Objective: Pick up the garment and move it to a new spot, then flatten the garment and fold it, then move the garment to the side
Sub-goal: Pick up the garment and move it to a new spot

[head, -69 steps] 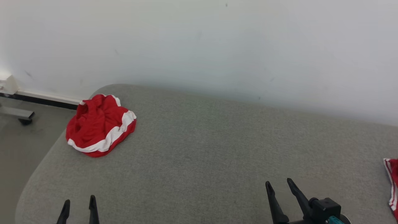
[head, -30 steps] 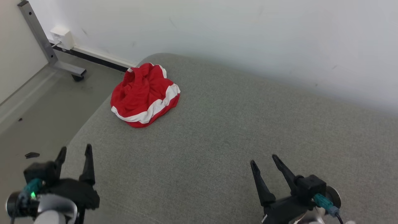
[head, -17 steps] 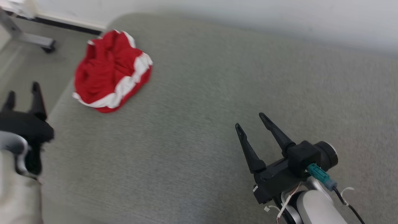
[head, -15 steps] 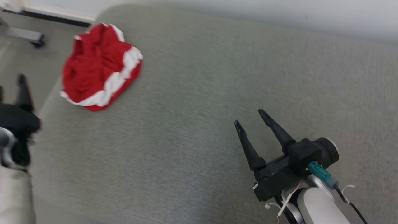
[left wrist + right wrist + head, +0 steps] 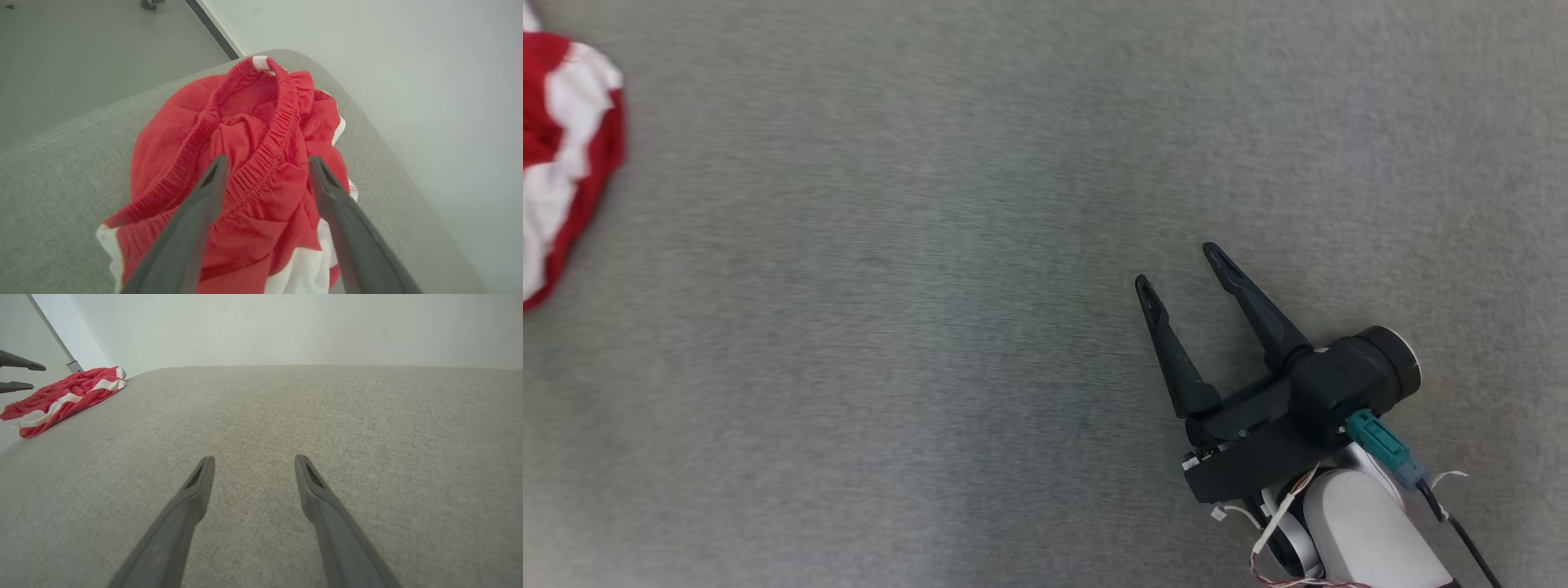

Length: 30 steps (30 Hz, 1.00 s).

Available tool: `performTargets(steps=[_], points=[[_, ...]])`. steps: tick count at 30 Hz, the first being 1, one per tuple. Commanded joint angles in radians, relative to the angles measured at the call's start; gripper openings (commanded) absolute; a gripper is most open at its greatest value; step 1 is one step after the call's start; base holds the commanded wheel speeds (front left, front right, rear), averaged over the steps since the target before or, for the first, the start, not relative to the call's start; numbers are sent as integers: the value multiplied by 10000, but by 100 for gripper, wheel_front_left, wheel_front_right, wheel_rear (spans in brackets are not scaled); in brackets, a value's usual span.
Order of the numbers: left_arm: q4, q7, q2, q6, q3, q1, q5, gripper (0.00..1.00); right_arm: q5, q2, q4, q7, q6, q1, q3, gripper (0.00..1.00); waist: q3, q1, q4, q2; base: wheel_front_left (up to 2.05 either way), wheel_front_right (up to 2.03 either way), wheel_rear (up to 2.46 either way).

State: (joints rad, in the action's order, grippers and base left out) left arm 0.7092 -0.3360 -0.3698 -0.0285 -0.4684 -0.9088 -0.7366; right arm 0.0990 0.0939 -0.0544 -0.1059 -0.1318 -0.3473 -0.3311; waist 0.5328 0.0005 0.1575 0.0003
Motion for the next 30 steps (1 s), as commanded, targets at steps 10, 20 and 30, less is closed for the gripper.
performTargets(steps=[10,20,30], points=[[-628,-1912,388,-1349,23,1064,-229,83,151,-87,-217,-164,29,97,-4,100,834,-5,-1378,-3,0,0,0],[-2376,-2793,122,-1282,621,1910,216,0,340,-236,-543,-358,27,312,82,100,-375,-5,-1277,-3,0,0,0],[-4056,-2934,-381,-283,1317,1464,344,0,896,-395,-1439,-714,27,730,-167,100,-2772,-5,-1475,-3,0,0,0]])
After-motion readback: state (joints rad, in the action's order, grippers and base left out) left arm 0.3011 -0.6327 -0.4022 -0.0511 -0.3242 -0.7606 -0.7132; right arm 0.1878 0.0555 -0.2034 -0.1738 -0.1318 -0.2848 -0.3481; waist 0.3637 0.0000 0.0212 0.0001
